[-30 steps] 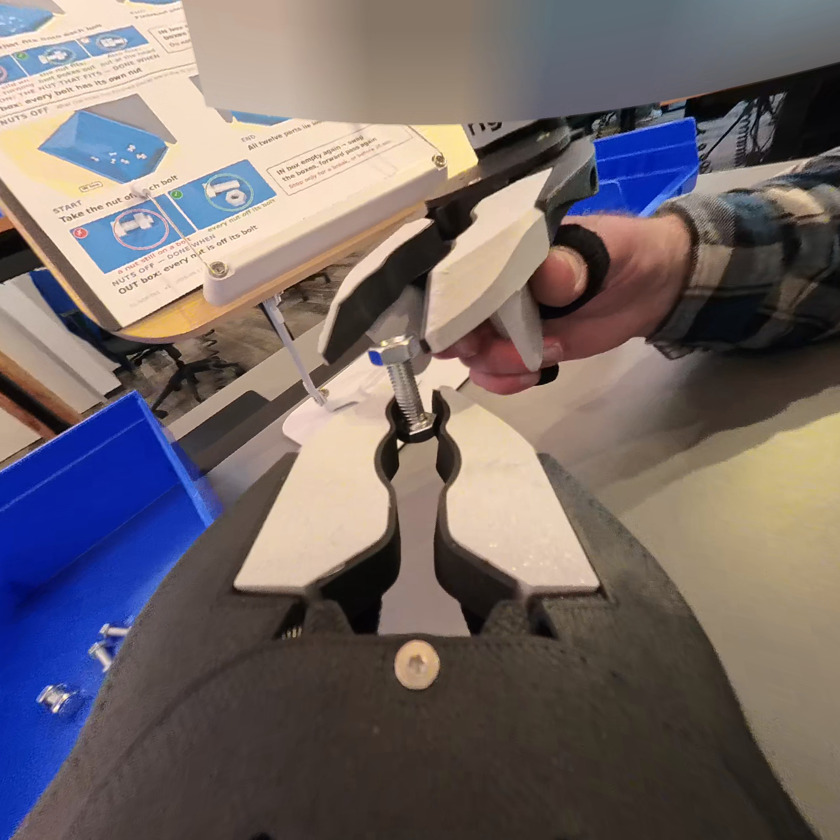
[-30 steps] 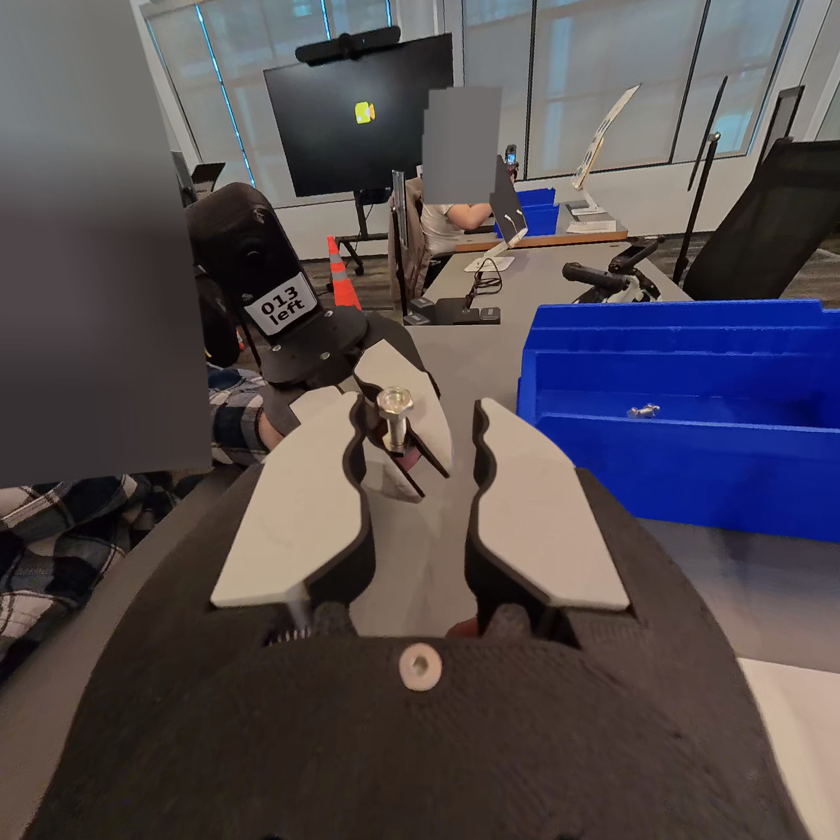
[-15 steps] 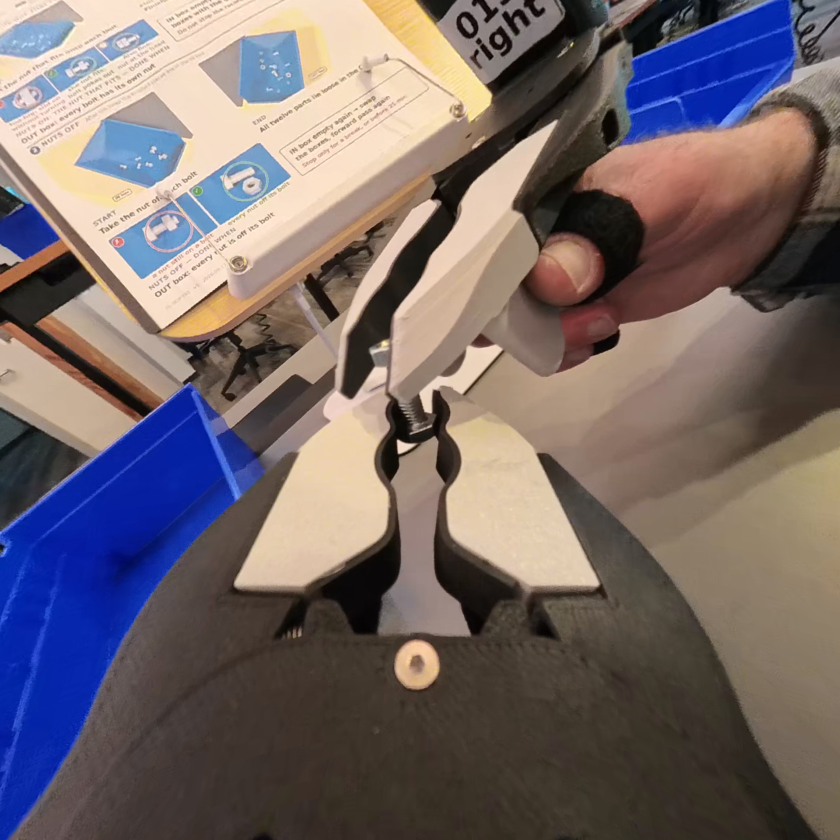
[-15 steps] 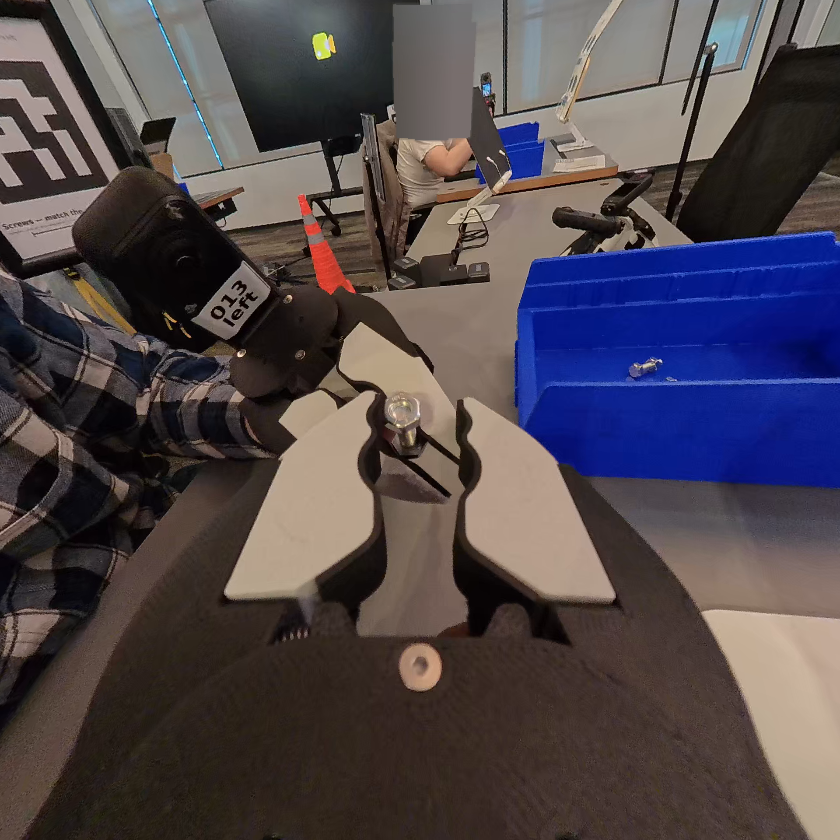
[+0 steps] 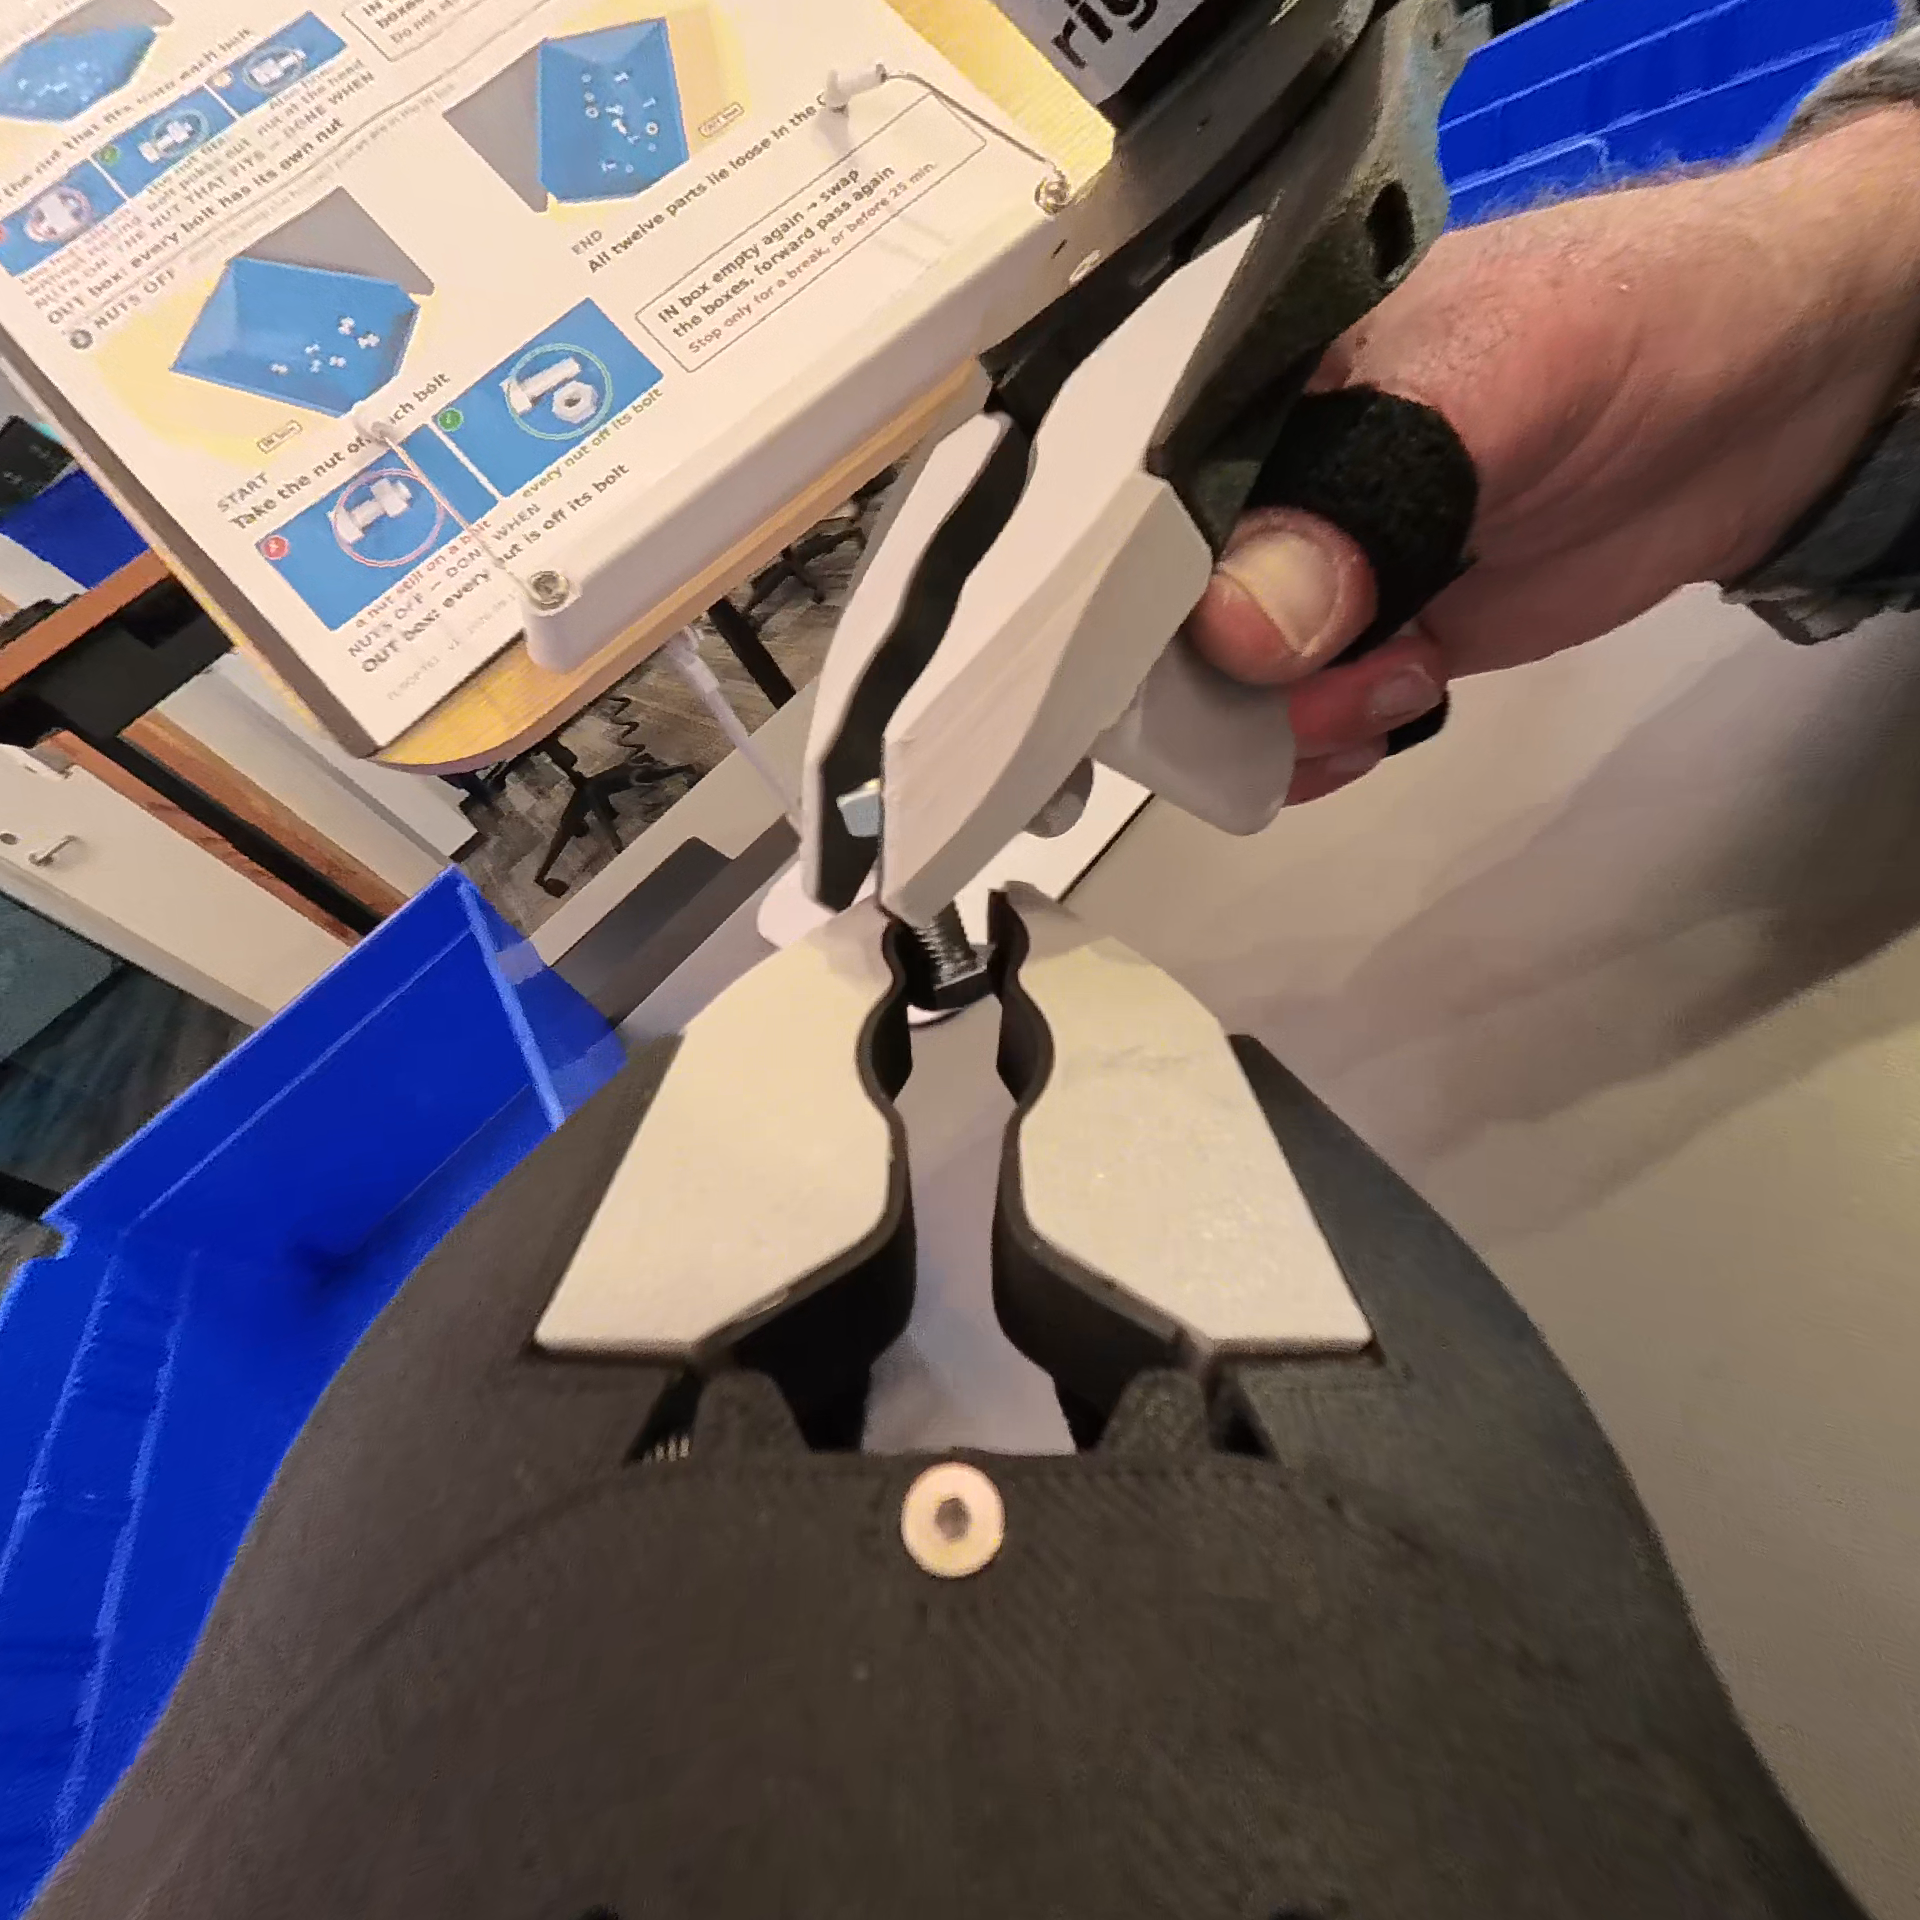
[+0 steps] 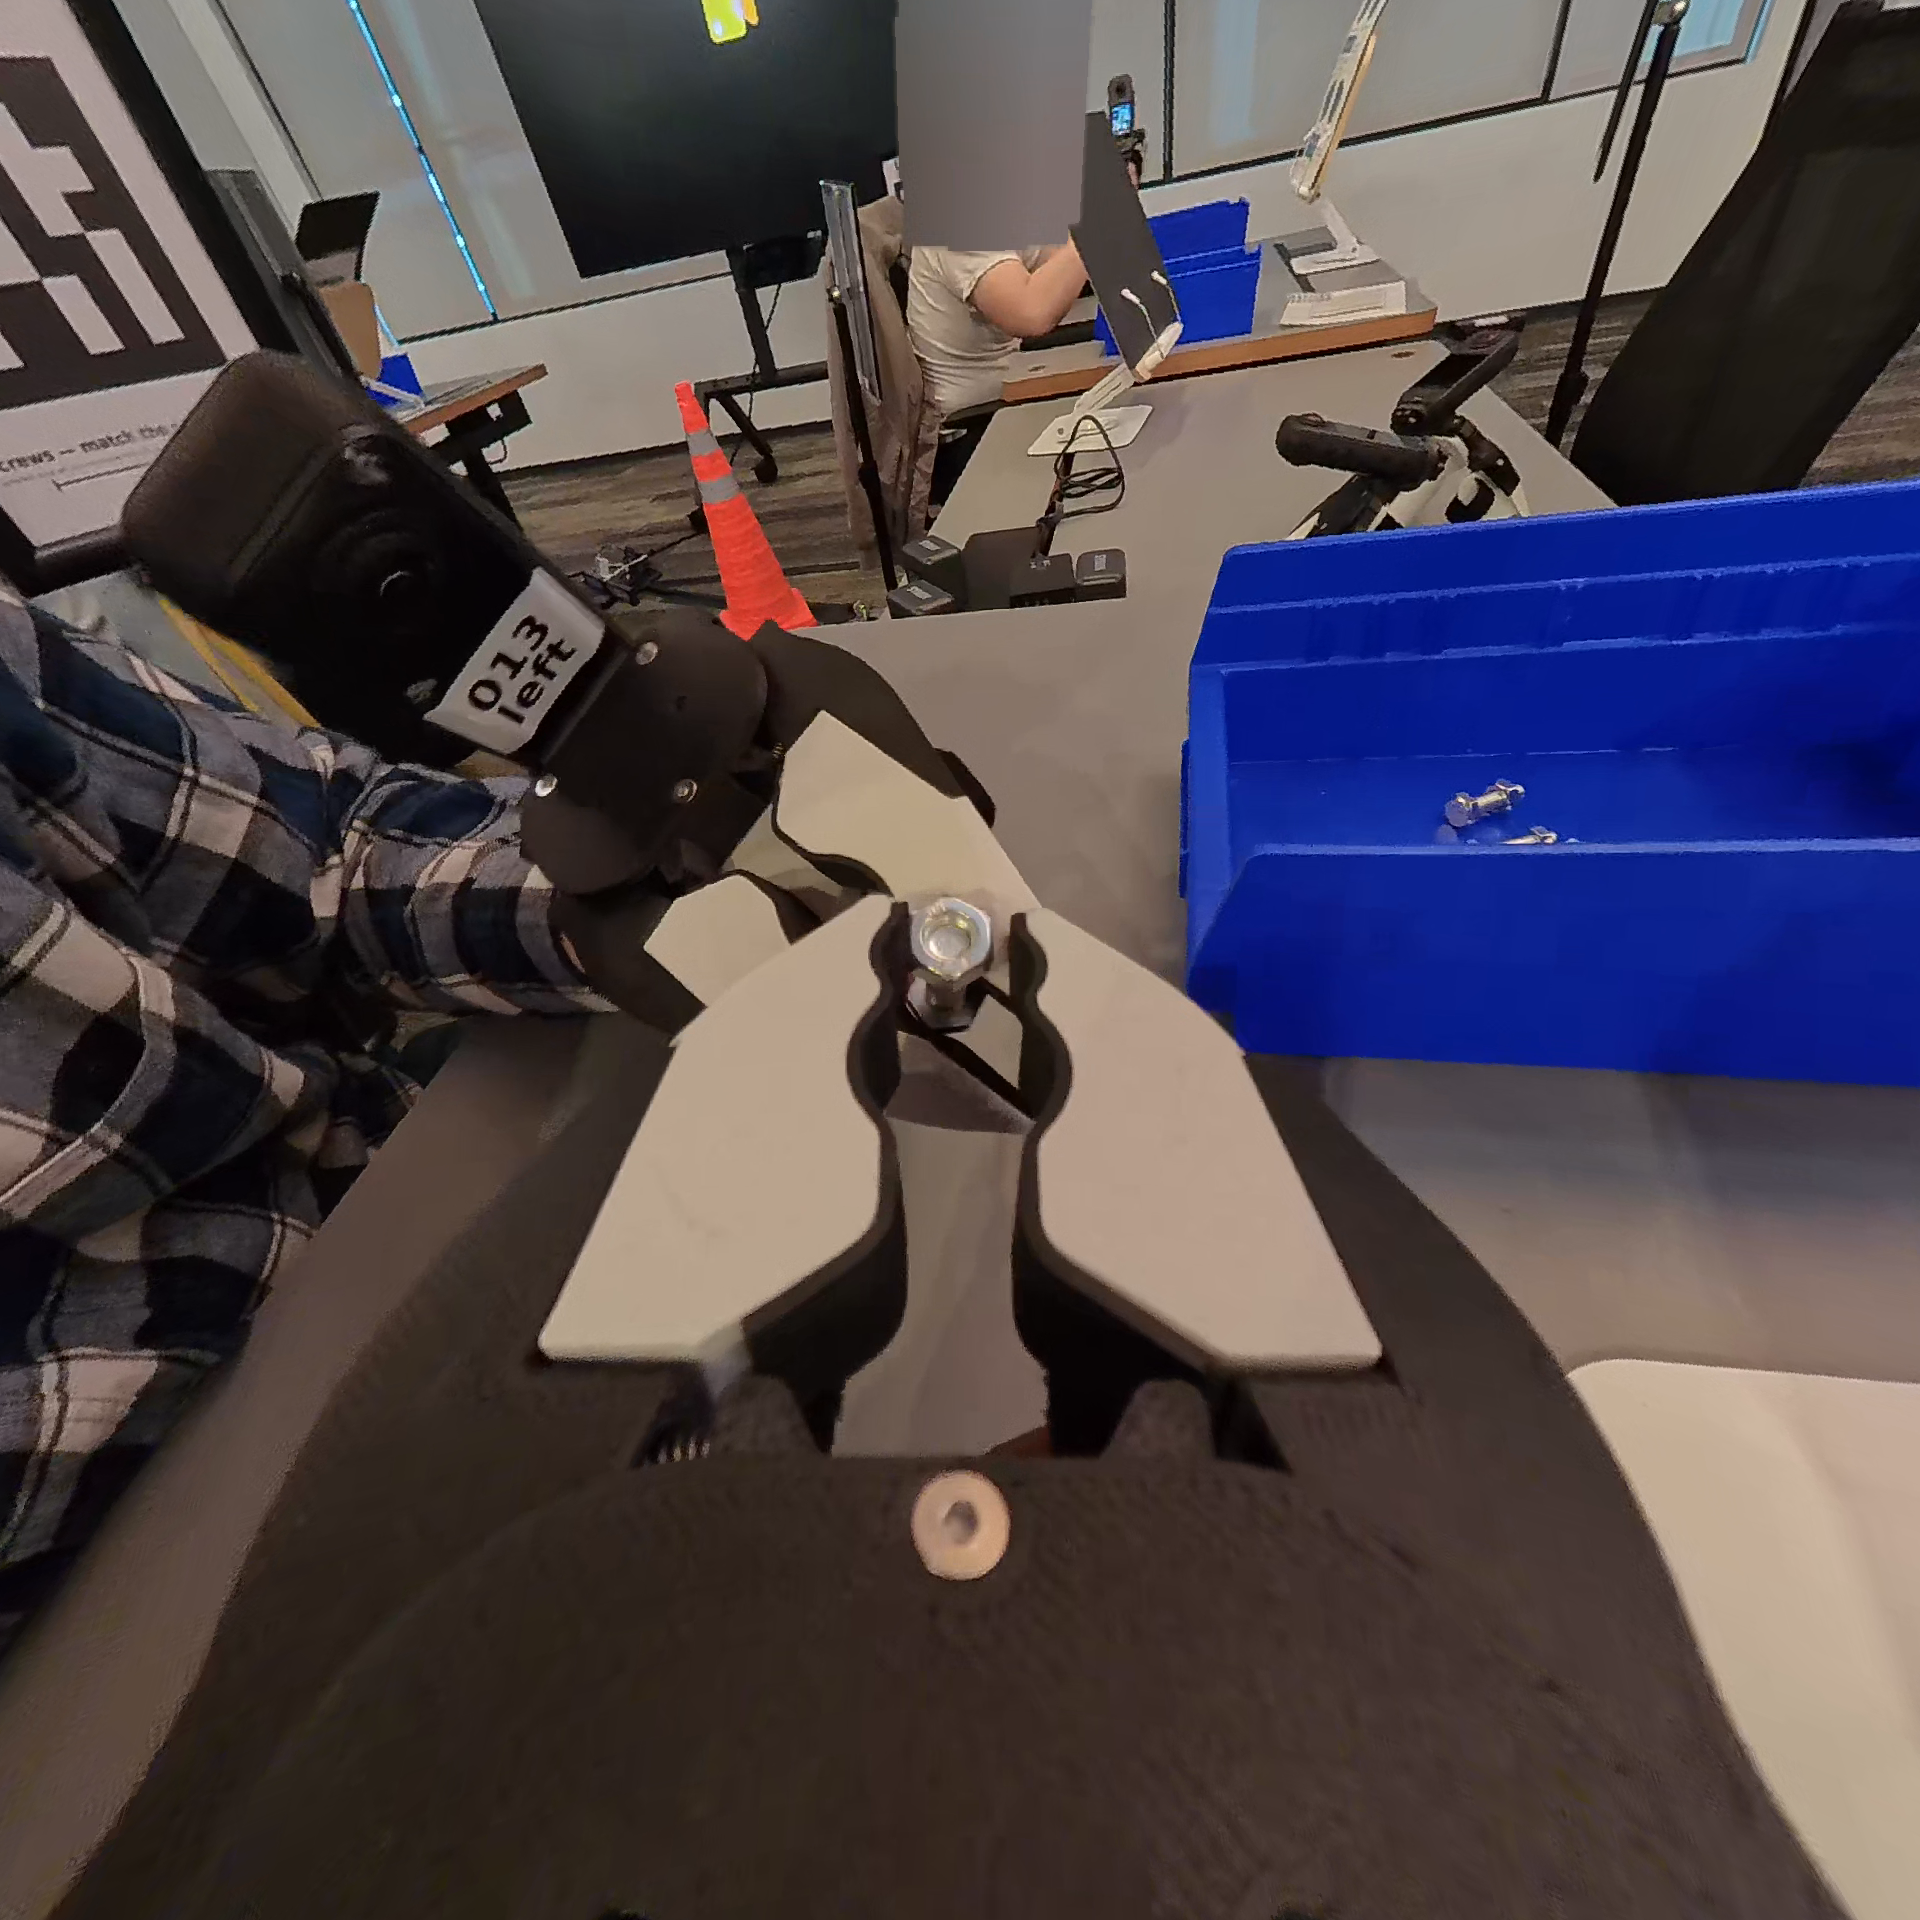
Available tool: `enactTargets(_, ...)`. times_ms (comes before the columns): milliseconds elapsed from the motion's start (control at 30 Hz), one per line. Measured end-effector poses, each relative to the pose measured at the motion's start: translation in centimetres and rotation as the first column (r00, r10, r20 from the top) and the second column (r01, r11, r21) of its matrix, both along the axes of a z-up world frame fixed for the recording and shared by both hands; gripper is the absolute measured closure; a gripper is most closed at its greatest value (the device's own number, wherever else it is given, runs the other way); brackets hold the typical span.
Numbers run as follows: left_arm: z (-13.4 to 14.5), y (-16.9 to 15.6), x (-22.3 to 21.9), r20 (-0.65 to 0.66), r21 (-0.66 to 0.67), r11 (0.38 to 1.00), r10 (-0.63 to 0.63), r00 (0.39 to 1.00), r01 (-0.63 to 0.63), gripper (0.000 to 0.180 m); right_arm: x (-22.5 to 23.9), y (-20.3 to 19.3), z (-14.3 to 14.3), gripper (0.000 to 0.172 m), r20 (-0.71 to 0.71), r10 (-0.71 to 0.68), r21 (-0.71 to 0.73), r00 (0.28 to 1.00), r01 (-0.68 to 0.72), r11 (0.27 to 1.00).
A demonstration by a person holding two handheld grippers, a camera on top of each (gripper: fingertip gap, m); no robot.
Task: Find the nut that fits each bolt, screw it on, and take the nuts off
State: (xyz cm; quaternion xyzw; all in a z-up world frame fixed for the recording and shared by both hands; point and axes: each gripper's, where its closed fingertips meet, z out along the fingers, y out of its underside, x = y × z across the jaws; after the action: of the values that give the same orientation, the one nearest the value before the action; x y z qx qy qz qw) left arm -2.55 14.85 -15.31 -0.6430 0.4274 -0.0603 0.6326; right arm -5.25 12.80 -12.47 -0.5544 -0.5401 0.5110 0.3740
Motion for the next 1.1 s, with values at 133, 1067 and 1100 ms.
enactTargets(133, -0.1, -0.3, 0.3, 0.031, -0.048, 0.997, -0.059, 0.998, 0.061, 0.169, 0.2, -0.1, 0.0, 0.156, 0.006, 0.036, 0.024, 0.999, -0.036, 0.999)
enactTargets(1067, 0.9, -7.6, 3.5, 0.619, -0.359, 0.488, -0.514, 0.594, 0.796, 0.169, 2.1, -4.8, 0.1, 0.156, 0.044, 0.376, 0.132, 0.925, -0.379, 0.916)
enactTargets(1100, 1.0, -7.9, 3.5, 0.631, -0.35, 0.464, -0.525, 0.571, 0.814, 0.169, 2.2, -5.0, 0.2, 0.156, 0.046, 0.389, 0.141, 0.92, -0.392, 0.909)
